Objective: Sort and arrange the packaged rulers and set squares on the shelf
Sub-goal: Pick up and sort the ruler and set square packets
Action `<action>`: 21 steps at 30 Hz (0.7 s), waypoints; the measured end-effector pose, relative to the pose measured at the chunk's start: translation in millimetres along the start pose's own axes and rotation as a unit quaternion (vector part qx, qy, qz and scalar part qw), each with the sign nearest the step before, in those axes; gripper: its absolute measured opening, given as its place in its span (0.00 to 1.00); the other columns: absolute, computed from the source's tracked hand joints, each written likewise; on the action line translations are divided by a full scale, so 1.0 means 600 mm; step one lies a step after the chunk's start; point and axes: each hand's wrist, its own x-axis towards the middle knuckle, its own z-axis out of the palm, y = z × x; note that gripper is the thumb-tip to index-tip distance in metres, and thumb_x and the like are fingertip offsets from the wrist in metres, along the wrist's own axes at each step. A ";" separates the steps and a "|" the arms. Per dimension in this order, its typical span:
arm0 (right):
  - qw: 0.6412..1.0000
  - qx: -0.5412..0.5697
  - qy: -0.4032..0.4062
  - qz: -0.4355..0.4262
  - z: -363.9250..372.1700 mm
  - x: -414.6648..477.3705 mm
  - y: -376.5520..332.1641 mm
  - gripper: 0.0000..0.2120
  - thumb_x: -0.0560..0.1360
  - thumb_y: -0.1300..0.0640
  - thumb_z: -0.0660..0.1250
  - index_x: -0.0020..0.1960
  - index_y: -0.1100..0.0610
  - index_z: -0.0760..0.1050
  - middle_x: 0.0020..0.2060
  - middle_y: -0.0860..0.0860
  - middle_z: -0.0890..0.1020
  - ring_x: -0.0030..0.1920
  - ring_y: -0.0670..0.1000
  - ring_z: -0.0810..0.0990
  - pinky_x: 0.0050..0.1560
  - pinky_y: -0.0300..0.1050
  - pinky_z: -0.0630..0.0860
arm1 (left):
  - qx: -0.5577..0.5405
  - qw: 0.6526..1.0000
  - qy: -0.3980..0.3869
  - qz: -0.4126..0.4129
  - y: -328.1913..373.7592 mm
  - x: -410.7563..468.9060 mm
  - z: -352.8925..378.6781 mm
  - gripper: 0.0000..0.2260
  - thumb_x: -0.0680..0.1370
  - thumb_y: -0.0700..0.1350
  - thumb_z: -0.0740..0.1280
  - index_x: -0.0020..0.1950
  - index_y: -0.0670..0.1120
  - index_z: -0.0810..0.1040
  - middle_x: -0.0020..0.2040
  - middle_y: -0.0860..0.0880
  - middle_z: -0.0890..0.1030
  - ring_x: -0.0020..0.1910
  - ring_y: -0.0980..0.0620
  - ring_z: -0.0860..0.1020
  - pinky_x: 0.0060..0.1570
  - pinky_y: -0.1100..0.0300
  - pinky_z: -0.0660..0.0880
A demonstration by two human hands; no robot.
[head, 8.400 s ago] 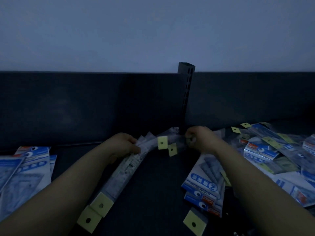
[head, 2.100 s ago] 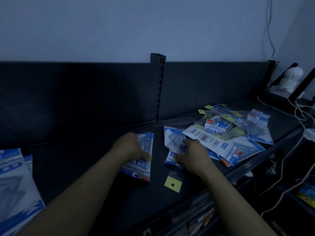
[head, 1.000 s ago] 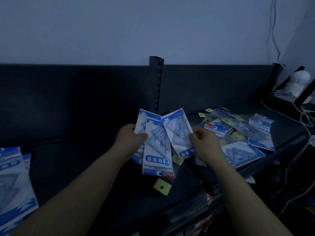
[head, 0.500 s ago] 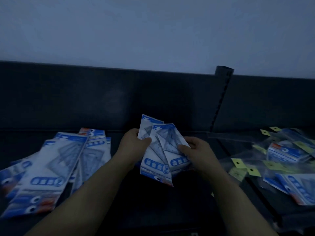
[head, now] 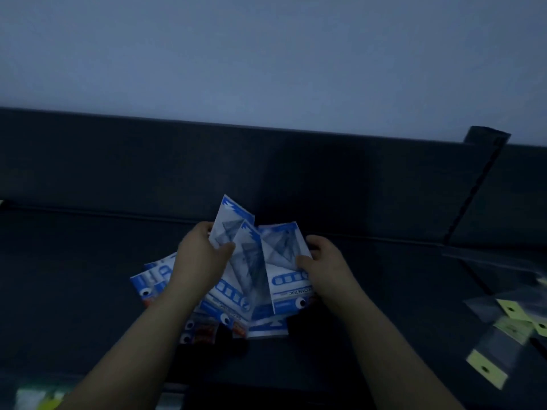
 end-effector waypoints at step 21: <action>0.859 -0.479 0.118 -0.136 -0.124 -0.078 0.016 0.24 0.80 0.48 0.59 0.74 0.53 0.62 0.73 0.48 0.64 0.73 0.44 0.60 0.76 0.43 0.45 | 0.236 0.910 -0.078 0.332 0.099 -0.052 0.135 0.16 0.79 0.54 0.60 0.63 0.49 0.75 0.56 0.49 0.79 0.55 0.47 0.75 0.53 0.55 0.71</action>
